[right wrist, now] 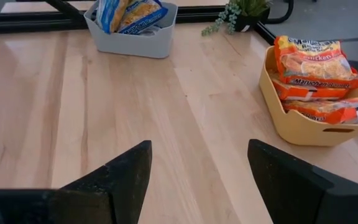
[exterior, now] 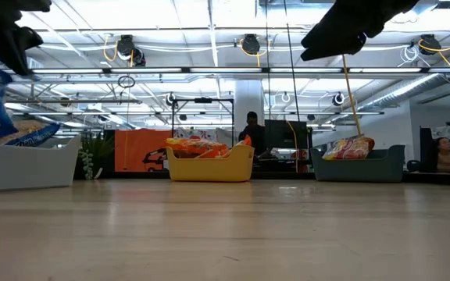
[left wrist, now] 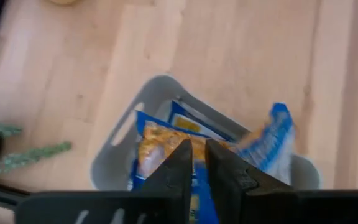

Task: Sort Maruchan noodles
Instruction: Put the blue bag into the gray bin, then return to Home Position

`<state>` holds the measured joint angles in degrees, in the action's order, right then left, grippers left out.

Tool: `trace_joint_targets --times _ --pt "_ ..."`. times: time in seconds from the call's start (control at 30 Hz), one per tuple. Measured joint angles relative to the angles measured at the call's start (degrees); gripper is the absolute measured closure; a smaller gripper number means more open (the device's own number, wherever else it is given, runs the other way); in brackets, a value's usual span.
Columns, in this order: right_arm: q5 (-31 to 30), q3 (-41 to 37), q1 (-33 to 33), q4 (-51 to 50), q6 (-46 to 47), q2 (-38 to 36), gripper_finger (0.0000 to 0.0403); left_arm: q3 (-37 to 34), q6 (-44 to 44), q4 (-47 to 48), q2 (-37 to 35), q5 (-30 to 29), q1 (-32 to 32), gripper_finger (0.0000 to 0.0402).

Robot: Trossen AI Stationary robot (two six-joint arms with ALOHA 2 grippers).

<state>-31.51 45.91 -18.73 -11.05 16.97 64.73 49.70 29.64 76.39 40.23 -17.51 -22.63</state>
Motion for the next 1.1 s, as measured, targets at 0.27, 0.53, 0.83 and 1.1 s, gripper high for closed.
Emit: trace_joint_targets --times 0.27,0.53,0.83,1.1 --pt "-0.12 0.00 0.01 0.44 -7.58 0.00 0.0148 0.12 0.04 -3.20 -1.44 -10.24 -0.01 0.0330" --pt "-0.15 -0.20 0.00 1.32 -13.68 -0.52 0.0209 -1.61 -9.73 -15.92 -8.15 -24.45 -0.47 0.0330" --pt "0.43 -9.73 0.95 11.76 -19.91 -9.50 0.0363 -15.23 -24.30 -35.55 -22.11 -17.33 -3.71 0.0387" --pt "12.21 -22.84 4.68 26.66 -23.45 -16.91 0.0393 -18.55 -23.07 -40.91 -27.33 -15.35 -4.57 0.0397"
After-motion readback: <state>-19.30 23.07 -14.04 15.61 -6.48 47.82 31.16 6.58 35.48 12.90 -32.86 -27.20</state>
